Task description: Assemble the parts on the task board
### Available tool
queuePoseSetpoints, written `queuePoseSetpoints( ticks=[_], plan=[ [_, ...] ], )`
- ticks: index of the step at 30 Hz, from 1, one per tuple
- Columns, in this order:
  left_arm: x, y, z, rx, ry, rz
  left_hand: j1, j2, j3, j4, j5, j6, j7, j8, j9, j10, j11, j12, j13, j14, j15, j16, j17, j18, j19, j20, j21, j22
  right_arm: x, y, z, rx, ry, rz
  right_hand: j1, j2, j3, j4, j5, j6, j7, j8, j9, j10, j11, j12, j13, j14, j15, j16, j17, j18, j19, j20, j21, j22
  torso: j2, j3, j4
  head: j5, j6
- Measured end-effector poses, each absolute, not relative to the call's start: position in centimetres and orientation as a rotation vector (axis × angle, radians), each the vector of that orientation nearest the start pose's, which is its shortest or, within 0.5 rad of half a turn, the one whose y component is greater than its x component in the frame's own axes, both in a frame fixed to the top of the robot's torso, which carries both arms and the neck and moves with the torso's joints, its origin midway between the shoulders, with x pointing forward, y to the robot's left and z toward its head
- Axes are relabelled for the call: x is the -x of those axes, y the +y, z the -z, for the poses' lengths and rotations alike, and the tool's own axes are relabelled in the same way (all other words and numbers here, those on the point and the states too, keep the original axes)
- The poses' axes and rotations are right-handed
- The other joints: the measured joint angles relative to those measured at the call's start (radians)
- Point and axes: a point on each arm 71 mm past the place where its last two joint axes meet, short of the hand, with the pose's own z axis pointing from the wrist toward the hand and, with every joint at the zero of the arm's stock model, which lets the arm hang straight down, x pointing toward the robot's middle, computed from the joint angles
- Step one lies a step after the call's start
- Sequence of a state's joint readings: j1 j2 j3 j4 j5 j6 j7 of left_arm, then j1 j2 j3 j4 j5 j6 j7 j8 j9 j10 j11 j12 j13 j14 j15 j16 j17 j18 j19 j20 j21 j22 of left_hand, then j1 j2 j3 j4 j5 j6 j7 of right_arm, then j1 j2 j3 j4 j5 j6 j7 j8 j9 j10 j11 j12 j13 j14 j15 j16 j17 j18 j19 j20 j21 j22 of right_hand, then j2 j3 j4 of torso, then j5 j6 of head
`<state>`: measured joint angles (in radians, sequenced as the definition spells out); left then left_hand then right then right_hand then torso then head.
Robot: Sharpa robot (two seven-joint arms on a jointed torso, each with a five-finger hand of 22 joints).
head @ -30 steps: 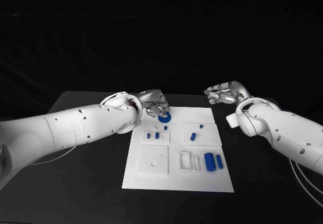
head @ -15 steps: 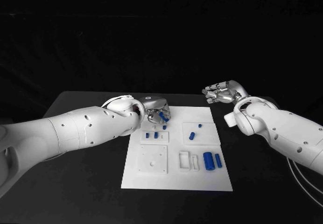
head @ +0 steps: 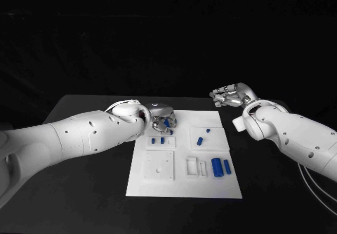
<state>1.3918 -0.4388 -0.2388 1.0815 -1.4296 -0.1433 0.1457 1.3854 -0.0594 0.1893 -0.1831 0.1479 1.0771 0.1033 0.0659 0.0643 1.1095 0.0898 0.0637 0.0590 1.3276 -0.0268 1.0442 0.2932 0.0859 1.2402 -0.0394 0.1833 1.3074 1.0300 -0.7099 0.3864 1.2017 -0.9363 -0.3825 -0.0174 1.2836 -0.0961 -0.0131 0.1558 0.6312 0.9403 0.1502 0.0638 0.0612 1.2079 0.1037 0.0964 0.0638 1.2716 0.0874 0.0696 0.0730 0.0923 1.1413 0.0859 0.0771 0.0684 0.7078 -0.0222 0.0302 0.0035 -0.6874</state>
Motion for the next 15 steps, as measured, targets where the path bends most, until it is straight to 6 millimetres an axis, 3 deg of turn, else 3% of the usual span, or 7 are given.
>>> queuePoseSetpoints(
  ticks=[15],
  plan=[
    [-55.7,10.5,18.8,-0.560,1.761,0.667,0.005,0.005,0.016,0.010,0.000,-0.004,0.004,0.000,0.000,-0.007,0.000,0.000,0.000,0.007,0.000,0.010,0.000,0.000,0.004,-0.004,0.012,0.000,-55.8,-26.4,15.5,-0.686,1.420,-0.887,0.000,0.000,0.000,0.000,0.004,0.000,0.000,0.000,0.000,0.000,0.000,0.000,0.000,0.000,0.000,0.000,0.000,0.000,0.000,0.000,0.000,0.000,0.001,-0.0004,-0.0005,-0.003,-0.002]
  ],
)
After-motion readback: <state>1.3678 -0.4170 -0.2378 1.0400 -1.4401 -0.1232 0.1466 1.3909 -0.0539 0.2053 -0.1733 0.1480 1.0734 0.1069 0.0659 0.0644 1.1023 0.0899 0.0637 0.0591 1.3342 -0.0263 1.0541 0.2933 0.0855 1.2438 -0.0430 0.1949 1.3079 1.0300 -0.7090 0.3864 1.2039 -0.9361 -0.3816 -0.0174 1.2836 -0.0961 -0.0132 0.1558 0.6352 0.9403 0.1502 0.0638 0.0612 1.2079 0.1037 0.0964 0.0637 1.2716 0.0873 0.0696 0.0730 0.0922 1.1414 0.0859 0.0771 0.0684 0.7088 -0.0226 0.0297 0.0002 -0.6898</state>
